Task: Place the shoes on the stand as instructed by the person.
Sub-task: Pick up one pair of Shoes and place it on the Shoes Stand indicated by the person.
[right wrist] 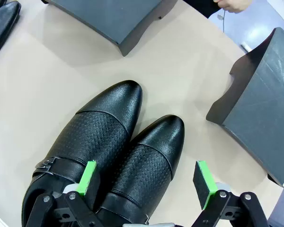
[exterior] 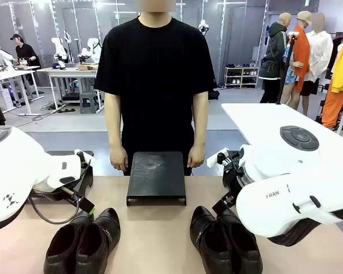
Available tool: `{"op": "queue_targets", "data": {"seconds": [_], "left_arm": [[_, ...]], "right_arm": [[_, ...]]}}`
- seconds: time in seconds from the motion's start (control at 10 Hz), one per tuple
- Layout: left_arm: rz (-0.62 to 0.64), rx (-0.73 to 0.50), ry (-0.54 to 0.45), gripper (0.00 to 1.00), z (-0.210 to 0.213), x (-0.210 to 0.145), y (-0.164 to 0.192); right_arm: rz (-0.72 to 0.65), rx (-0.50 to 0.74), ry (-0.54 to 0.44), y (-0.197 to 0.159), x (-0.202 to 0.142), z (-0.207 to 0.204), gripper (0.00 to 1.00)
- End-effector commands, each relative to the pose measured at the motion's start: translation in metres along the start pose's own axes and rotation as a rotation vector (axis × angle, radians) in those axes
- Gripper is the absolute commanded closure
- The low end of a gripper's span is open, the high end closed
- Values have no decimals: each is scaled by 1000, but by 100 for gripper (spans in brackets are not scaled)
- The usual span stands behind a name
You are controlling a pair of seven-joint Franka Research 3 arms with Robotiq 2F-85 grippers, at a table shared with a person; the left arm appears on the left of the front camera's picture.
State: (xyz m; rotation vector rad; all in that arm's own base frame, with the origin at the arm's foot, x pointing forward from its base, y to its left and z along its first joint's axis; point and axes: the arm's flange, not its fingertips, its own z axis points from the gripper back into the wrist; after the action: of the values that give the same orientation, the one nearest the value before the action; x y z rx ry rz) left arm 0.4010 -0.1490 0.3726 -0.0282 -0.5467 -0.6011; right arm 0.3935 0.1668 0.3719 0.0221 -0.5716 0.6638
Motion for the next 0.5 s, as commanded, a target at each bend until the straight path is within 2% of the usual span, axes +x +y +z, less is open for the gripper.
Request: {"op": "queue_targets", "data": {"seconds": [0.0, 0.4], "left_arm": [[-1, 0, 0, 0, 0, 0, 0], [-1, 0, 0, 0, 0, 0, 0]], "right_arm": [[0, 0, 0, 0, 0, 0, 0], [0, 0, 0, 0, 0, 0, 0]]}}
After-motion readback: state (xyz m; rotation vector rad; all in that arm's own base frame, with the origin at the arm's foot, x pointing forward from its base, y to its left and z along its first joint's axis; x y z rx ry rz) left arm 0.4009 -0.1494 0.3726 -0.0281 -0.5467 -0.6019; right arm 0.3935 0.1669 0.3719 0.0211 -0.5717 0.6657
